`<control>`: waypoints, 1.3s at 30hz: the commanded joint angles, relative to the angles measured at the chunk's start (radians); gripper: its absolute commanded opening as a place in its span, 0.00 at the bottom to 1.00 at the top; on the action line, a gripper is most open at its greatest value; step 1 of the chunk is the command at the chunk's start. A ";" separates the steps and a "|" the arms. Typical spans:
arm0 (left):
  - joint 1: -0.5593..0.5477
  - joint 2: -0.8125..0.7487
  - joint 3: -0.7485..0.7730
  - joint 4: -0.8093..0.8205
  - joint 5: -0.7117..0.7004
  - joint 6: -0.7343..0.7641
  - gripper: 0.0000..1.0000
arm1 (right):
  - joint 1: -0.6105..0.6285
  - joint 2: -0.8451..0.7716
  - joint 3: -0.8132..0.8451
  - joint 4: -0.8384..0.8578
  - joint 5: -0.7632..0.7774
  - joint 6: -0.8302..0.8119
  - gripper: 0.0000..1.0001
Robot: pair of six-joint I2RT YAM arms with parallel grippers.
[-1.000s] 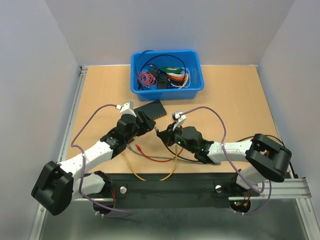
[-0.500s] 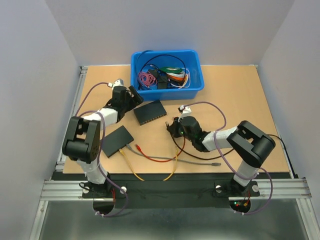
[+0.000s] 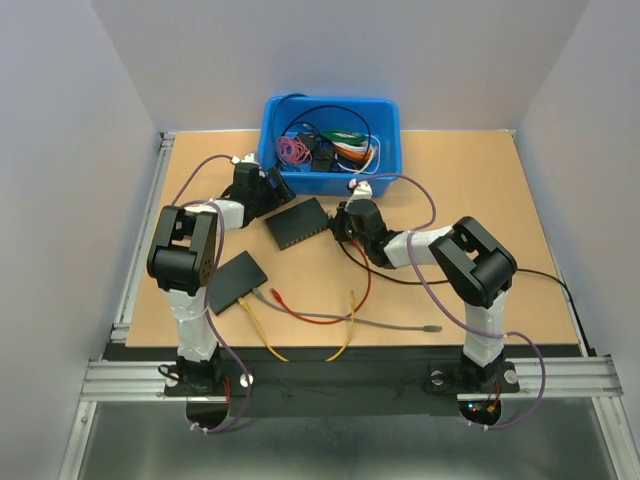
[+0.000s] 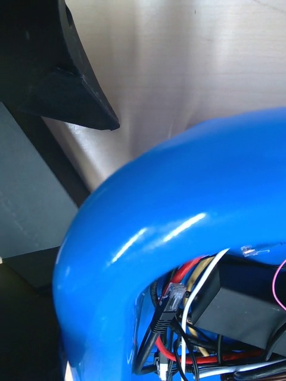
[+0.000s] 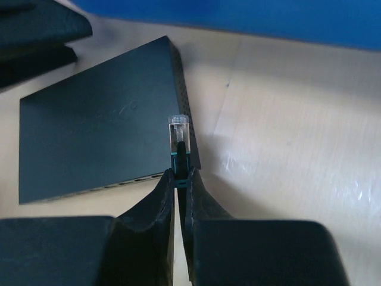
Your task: Insert the plug into the switch port
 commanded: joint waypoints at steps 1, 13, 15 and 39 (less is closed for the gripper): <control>0.011 -0.004 -0.014 0.033 0.020 0.000 0.84 | -0.014 0.061 0.077 -0.074 0.083 -0.040 0.00; 0.004 -0.047 -0.134 0.072 0.052 -0.001 0.81 | -0.039 0.078 0.102 -0.096 0.139 -0.055 0.00; 0.004 -0.047 -0.140 0.073 0.058 -0.001 0.81 | -0.043 0.092 0.120 -0.099 0.127 -0.069 0.00; -0.106 -0.282 -0.474 0.102 -0.014 -0.060 0.78 | 0.072 0.043 -0.039 0.004 0.005 -0.020 0.00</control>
